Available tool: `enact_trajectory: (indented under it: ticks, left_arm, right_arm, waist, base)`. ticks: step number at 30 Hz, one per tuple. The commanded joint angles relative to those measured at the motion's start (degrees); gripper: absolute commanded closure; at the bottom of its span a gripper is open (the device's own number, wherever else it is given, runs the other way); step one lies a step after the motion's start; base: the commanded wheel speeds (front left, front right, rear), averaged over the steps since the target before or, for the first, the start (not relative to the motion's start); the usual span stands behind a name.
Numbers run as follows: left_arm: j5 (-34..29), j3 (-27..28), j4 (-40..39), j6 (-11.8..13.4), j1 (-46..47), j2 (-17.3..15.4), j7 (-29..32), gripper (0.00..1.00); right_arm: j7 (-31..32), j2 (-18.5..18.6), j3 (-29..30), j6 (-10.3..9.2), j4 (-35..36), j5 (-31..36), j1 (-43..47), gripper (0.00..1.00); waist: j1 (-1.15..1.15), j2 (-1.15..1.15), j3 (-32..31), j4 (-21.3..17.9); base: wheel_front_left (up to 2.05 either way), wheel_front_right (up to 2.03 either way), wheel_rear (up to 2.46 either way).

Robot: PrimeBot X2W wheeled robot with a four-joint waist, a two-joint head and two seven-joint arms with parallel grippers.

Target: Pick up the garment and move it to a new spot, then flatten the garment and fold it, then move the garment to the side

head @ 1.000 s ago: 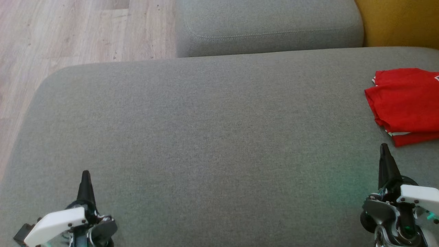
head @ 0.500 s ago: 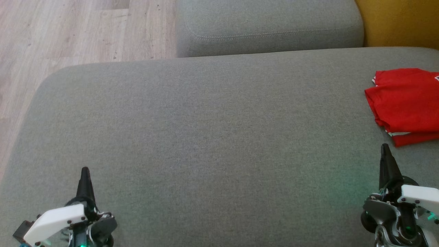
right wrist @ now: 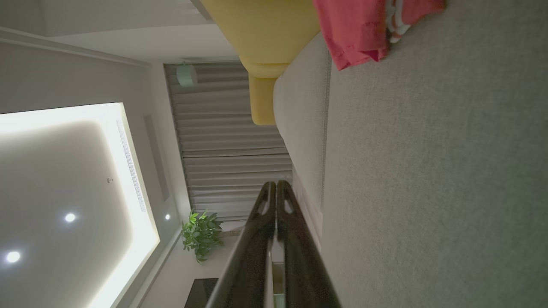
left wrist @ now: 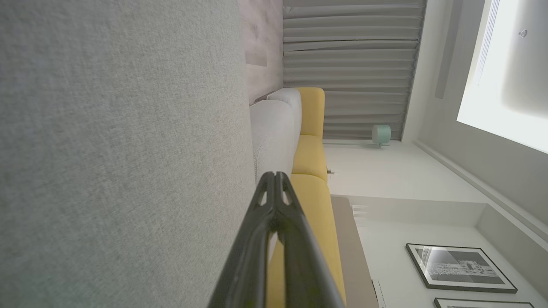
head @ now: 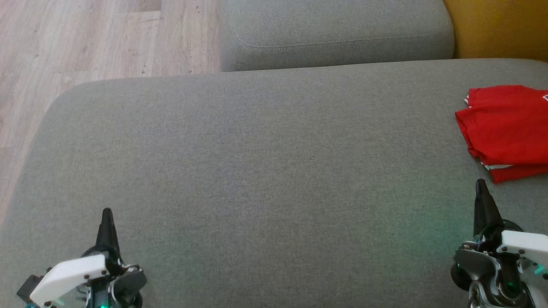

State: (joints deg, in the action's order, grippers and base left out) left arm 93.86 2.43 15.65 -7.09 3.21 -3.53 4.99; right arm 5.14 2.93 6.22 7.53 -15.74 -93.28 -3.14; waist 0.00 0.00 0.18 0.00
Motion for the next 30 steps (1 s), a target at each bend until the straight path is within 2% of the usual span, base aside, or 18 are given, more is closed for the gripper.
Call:
enact_trajectory:
  ticks: [1, 30]
  left_arm:
    - [-0.4, 2.5, -1.7, -0.4, 2.8, -0.5, 0.2, 1.0]
    - [-0.8, 3.0, -1.7, -0.4, 2.9, -0.1, 0.6, 1.0]
  right_arm:
    - [0.3, 0.9, -1.0, -0.04, 1.8, 0.0, -2.9, 1.0]
    - [0.7, 0.6, -0.6, -0.04, 1.8, 0.4, -3.0, 1.0]
  waist:
    - [0.0, 0.0, 0.0, 0.0]
    - [0.0, 0.0, 0.0, 0.0]
  base:
    - [0.0, 0.0, 0.0]
    - [0.0, 0.0, 0.0]
